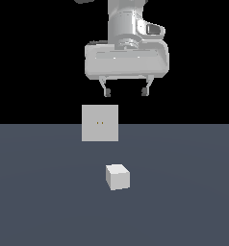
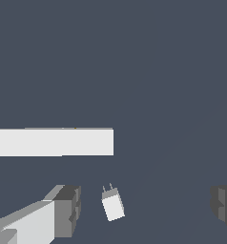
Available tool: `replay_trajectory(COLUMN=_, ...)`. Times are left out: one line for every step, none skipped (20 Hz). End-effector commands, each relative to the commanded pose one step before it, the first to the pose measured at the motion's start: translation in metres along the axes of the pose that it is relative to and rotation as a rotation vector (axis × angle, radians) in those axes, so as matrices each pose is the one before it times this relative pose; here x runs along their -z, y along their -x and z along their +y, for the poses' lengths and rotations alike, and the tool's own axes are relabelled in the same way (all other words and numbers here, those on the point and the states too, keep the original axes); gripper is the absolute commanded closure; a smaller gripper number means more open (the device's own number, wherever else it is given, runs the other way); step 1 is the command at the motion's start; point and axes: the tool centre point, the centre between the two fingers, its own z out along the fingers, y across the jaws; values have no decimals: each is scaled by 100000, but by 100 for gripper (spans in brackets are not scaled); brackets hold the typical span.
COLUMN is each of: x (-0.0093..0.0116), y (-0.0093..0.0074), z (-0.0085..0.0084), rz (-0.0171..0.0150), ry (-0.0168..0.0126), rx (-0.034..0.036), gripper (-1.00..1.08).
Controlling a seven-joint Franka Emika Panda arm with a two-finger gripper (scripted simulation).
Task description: Plug the charger into the wall socket.
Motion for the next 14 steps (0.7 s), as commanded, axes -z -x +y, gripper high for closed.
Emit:
replay_trajectory(x=0, y=0, z=1, rz=0, ry=0, rx=0, gripper=-92)
replay_trajectory(x=-21, y=9, z=17, rz=0, ry=0, rx=0, gripper=-92)
replay_trajectory(x=-23, y=39, z=-33, rz=64, ry=-15, rx=140, gripper=-92)
replay_trajectory(x=-54, y=61, z=-20, rz=81, ry=-21, rx=176, gripper=-92)
replay_trajectory(x=-75, y=86, z=-29, rz=115, ry=-30, rx=249, gripper=-92)
replay_trajectory(x=-98, y=111, z=-35, rz=146, ry=-38, rx=318, gripper=-92)
replay_trajectory(x=-120, y=136, z=-45, rz=182, ry=-47, rx=394, gripper=-92)
replay_trajectory(x=-143, y=162, z=-53, rz=215, ry=-56, rx=467, gripper=-92)
replay_trajectory(x=-165, y=187, z=-61, rz=249, ry=-65, rx=540, gripper=-92)
replay_trajectory(x=-188, y=212, z=-69, rz=283, ry=-73, rx=614, gripper=-92)
replay_trajectory(x=-211, y=238, z=-76, rz=316, ry=-82, rx=686, gripper=-92)
replay_trajectory(x=-234, y=263, z=-84, rz=350, ry=-91, rx=758, gripper=-92)
replay_trajectory(x=-256, y=288, z=-93, rz=385, ry=-100, rx=834, gripper=-92)
replay_trajectory(x=-279, y=313, z=-101, rz=419, ry=-109, rx=908, gripper=-92)
